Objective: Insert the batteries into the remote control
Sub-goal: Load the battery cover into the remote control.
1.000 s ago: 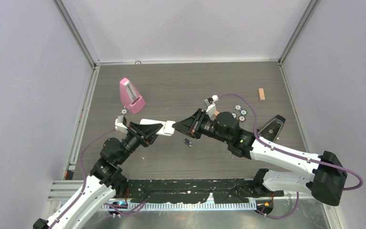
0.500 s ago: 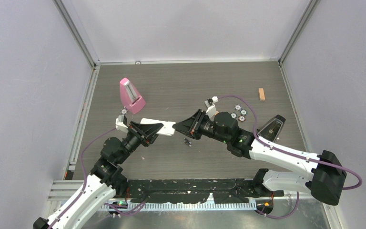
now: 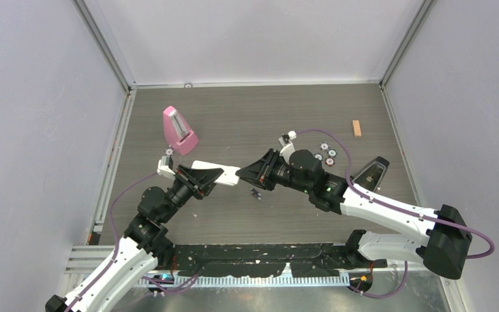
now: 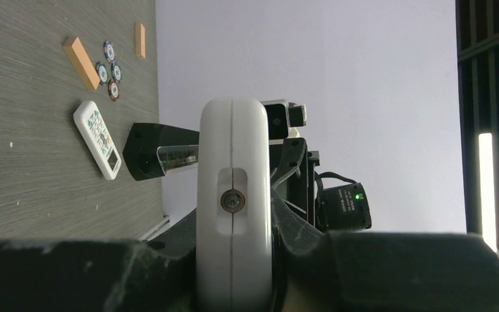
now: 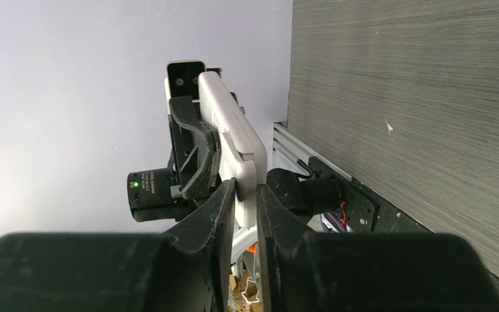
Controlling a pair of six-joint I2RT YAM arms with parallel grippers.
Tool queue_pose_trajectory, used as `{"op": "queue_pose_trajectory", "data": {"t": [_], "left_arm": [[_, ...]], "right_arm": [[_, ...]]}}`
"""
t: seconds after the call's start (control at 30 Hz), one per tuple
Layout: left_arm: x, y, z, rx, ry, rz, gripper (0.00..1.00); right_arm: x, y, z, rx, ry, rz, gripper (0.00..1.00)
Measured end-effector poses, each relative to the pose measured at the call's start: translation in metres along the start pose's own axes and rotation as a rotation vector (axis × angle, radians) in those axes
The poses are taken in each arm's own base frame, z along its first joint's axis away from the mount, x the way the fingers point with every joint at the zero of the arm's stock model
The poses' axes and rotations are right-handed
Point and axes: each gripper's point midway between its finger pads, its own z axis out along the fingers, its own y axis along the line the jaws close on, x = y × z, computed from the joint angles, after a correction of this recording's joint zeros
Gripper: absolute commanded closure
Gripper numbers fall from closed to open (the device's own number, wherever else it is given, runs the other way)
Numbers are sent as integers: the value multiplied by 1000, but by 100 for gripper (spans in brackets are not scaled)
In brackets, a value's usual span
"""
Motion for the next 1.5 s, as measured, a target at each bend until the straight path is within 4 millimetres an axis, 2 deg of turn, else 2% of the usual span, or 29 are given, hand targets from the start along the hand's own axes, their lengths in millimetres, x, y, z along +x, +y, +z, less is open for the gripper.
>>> {"op": "queue_pose_trajectory", "data": {"t": [0.27,0.47,0.7,0.8,0.9,1.03,1.23,1.5], "left_arm": [[0,-2,0,15,0,36,100],[0,-1,0,15,0,56,100],[0,1,2,8,2,60,100],[0,0,2,11,2,58,100],[1,-4,2,26,5,57,100],[2,-9,2,46,9,56,100],[2,-12,1,57,10,58,100],[3,-17,1,79,17,51,100]], "right_arm": [[0,-1,-2,48,10,-40,74],[1,-5,0,66,17,-63,62],[4,-10,5,71,35,-75,55],[6,-10,7,65,46,-81,46],[7,-9,8,60,53,-86,42],[10,-5,8,41,59,-94,44],[10,2,10,6,61,-102,58],[12,10,13,-50,59,-114,64]]}}
